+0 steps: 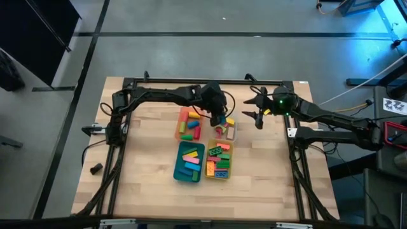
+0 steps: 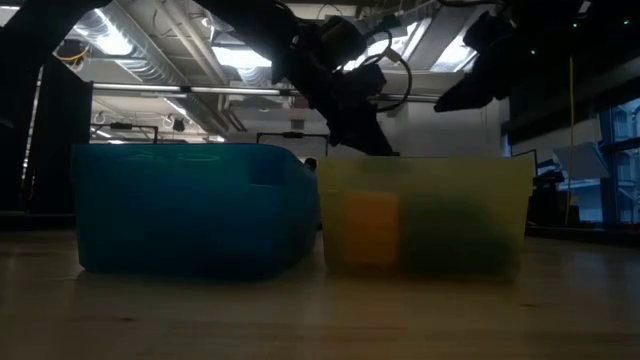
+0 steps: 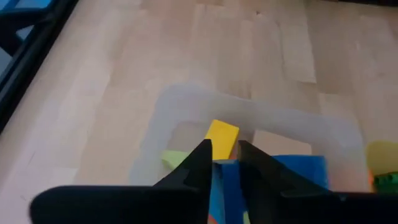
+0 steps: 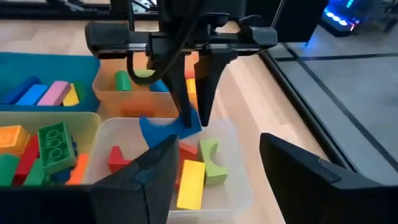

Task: Sort blocks by size
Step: Put the blue arch block into the transparent bin, then return to home position

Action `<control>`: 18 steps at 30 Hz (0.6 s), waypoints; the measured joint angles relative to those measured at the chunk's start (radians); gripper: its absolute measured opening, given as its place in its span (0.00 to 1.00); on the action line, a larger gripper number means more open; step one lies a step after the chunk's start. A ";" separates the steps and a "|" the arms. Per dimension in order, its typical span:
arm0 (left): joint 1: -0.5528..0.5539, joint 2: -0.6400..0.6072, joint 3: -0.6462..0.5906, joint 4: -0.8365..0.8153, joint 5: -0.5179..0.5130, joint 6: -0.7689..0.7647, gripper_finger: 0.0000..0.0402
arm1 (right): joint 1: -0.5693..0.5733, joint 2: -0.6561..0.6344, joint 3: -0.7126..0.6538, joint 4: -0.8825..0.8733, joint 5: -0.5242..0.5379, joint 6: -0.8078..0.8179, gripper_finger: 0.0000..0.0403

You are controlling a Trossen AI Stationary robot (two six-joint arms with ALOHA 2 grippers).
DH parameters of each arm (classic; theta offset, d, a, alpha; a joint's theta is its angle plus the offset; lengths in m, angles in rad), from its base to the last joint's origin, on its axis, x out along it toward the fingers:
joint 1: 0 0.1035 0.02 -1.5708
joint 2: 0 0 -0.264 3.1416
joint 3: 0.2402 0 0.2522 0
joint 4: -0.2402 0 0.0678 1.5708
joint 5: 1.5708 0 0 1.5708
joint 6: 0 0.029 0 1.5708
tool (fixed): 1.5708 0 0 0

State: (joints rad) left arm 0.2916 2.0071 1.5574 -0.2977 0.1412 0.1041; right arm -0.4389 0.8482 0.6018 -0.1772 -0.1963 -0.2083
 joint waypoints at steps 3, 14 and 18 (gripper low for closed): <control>-0.004 0.000 0.000 0.000 -0.001 -0.022 0.22 | 0.000 0.000 0.000 0.020 0.001 0.041 0.56; 0.023 -0.113 -0.001 -0.137 0.001 -0.018 0.41 | 0.000 -0.046 -0.001 0.020 0.001 0.080 0.56; 0.072 -0.241 -0.033 -0.226 0.002 -0.013 0.41 | 0.000 -0.158 -0.001 -0.079 0.010 0.081 0.56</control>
State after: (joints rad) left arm 0.3641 1.7657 1.5244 -0.5234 0.1429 0.0910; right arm -0.4392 0.6906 0.6011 -0.2563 -0.1858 -0.1277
